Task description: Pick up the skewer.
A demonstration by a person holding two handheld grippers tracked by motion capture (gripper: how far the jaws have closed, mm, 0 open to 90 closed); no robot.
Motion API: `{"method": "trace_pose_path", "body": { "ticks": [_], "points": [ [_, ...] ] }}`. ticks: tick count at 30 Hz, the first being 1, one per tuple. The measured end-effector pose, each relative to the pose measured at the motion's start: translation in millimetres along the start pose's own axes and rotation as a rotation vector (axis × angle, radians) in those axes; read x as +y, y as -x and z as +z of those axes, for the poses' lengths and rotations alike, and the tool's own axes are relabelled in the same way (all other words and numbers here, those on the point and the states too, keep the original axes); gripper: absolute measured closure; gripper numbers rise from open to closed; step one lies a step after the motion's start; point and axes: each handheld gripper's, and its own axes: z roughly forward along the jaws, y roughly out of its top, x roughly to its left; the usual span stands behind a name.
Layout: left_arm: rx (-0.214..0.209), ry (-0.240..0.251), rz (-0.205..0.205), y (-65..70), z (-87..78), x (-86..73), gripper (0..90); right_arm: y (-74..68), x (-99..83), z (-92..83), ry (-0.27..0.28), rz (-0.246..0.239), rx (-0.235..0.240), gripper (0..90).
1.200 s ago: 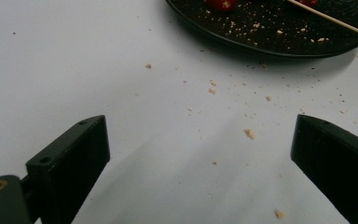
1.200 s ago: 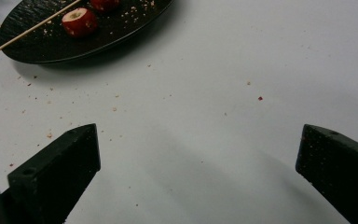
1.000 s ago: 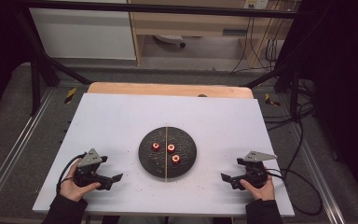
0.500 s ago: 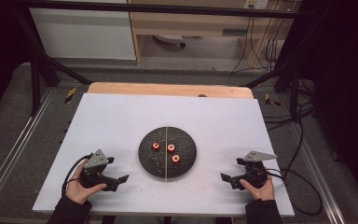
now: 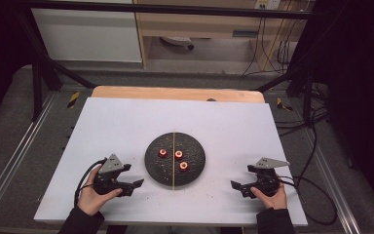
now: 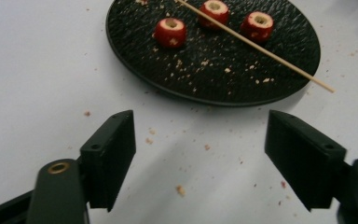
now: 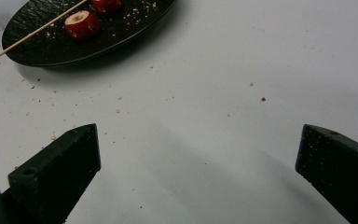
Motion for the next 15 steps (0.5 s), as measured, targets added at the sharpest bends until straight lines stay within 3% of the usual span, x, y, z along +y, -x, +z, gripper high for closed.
{"method": "trace_pose_path", "body": {
  "ticks": [15],
  "points": [
    [-0.021,0.005,-0.041,15.3,19.1,26.9,58.3,0.2,0.3,-0.1,0.0,-0.002,0.004,1.0]
  ]
}}
